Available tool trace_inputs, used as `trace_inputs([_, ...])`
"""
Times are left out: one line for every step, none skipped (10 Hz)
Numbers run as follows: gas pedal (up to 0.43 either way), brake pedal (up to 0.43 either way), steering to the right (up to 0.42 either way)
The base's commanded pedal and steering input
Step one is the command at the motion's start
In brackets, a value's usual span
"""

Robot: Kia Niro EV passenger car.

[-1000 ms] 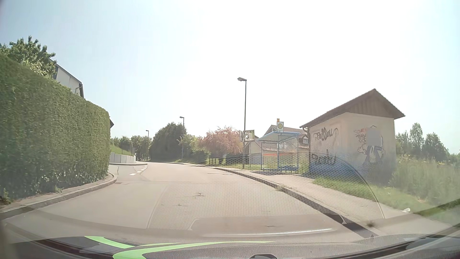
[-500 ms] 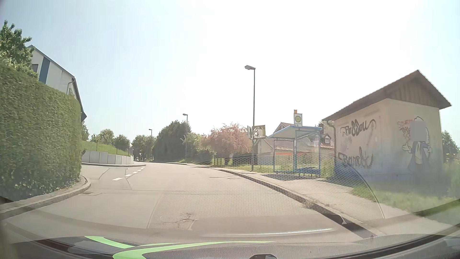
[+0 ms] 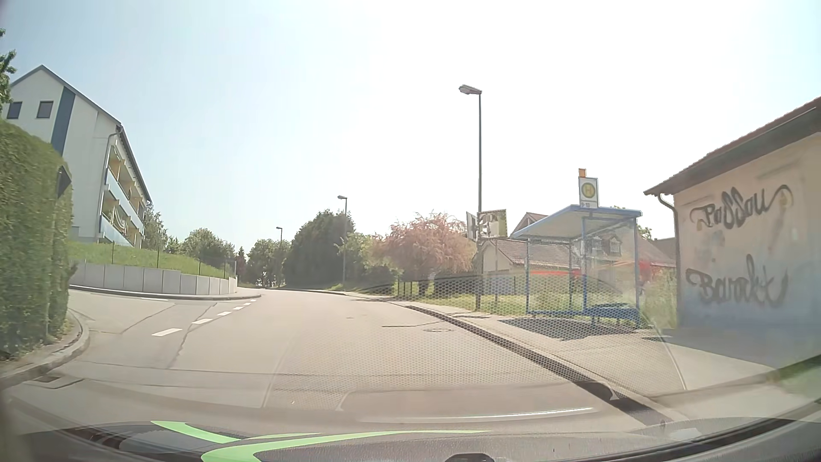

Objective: Follow the waypoints while adhering to traffic rules and regulations

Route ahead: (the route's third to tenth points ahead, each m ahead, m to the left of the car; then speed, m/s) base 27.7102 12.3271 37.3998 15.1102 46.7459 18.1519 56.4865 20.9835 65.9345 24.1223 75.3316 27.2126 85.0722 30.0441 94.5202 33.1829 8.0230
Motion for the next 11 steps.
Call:
trace_inputs([0.378,0.000,-0.052])
trace_inputs([0.370,0.000,-0.054])
trace_inputs([0.370,0.000,-0.058])
trace_inputs([0.370,0.000,-0.058])
trace_inputs([0.358,0.000,-0.058])
trace_inputs([0.358,0.000,-0.058])
trace_inputs([0.350,0.000,-0.058])
trace_inputs([0.319,0.000,-0.058])
trace_inputs([0.319,0.000,-0.057])
trace_inputs([0.319,0.000,-0.057])
trace_inputs([0.311,0.000,-0.057])
